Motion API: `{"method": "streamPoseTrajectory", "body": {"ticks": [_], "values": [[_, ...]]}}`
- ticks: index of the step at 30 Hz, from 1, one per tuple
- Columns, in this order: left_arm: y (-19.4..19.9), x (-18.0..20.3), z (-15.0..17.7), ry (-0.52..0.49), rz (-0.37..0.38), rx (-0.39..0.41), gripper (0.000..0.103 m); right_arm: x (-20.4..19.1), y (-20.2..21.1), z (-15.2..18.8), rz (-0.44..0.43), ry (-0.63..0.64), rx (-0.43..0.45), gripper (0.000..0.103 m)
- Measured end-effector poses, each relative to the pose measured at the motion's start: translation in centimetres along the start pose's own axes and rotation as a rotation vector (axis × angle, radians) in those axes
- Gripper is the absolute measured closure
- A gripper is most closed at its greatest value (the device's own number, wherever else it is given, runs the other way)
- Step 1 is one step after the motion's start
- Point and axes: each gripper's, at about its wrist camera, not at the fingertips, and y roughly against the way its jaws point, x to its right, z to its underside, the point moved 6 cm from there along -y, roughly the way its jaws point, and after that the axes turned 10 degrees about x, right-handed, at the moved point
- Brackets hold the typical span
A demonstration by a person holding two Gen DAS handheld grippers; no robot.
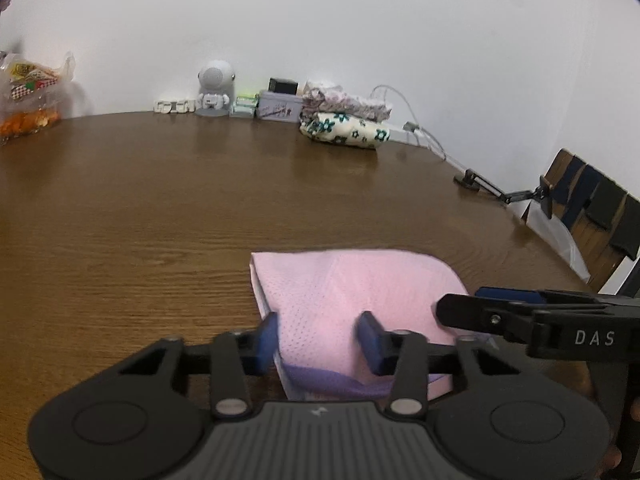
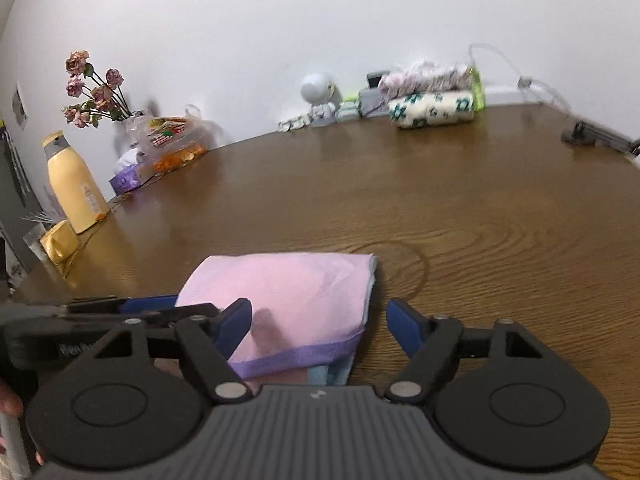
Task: Fold clothes
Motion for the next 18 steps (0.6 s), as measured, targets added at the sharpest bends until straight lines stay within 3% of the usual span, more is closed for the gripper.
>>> {"method": "streamPoseTrajectory", "body": {"ticks": [4, 10, 18], "values": [[-0.2, -0.2, -0.4, 0.009, -0.003, -0.015, 0.075, 0.0, -0.9, 0.6, -0.019, -0.018, -0.024, 0.038], [0.2, -0.9, -0.9, 0.031, -0.014, -0.020, 0.065, 0.2, -0.8, 0.6, -0.016, -0.017, -0.033, 0.038], [-0.6, -1.1, -0.6, 0.043, -0.002, -0.060, 0.063, -0.7, -1.0, 0.3, -0.007, 0.033, -0.048, 0.038]]}}
